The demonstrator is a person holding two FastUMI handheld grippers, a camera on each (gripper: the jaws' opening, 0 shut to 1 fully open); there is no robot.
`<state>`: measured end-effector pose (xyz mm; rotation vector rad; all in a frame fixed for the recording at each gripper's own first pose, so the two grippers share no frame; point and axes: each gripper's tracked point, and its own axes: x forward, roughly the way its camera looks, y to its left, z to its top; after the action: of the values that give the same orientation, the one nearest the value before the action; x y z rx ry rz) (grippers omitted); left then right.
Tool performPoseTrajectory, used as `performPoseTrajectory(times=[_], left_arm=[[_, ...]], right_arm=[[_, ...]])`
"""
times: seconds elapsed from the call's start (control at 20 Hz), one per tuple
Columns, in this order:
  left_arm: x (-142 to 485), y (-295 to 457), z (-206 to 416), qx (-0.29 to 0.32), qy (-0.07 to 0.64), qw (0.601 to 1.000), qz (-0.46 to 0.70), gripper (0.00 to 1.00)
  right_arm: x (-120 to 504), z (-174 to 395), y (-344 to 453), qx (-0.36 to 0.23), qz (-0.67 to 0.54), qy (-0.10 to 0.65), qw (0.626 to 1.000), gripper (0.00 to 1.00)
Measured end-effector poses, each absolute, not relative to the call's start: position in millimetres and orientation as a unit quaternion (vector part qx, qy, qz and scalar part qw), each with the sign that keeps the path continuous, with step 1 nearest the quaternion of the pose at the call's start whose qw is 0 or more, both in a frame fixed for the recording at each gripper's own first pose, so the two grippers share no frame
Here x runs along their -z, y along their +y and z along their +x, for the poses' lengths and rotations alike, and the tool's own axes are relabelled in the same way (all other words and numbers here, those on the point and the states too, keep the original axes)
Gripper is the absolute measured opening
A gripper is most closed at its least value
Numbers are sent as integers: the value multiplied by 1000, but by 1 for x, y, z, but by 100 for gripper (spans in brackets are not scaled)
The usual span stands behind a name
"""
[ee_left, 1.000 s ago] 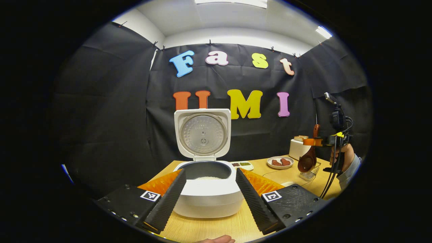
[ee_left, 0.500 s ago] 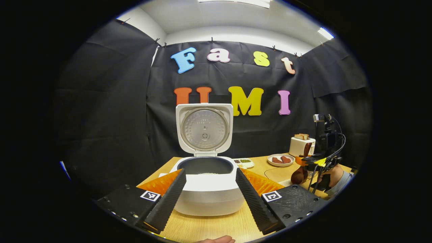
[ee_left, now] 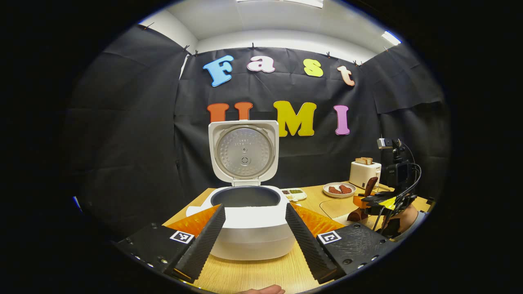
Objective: Close the left gripper, press the button to open the rice cooker; take a wooden spoon from the chopstick holder with the right hand, scoop a spoonful of rice and pour it into the rice cooker, then put the wooden spoon back into the chopstick holder.
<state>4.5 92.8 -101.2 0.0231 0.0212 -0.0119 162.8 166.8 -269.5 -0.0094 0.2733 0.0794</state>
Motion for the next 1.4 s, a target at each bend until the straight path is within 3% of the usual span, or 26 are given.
performPoseTrajectory(times=[0.2, 0.25, 0.45, 0.65, 1.05, 1.4], left_arm=[[102, 96, 3, 1, 13, 1000, 10, 94], [102, 98, 2, -2, 13, 1000, 11, 94], [102, 96, 1, 0, 15, 1000, 15, 94], [103, 95, 1, 1, 18, 1000, 15, 94], [107, 93, 4, 2, 27, 1000, 16, 95], [104, 92, 5, 5, 22, 1000, 8, 94]], right_arm=[[273, 160, 189, -57, 78, 156, 983, 20], [275, 160, 196, -67, 101, 167, 979, 24], [278, 167, 209, -102, 185, 197, 957, 20], [278, 171, 207, -130, 306, 233, 914, 20], [242, 178, 154, -109, 429, 205, 873, 17], [205, 177, 122, -121, 610, 150, 768, 15]])
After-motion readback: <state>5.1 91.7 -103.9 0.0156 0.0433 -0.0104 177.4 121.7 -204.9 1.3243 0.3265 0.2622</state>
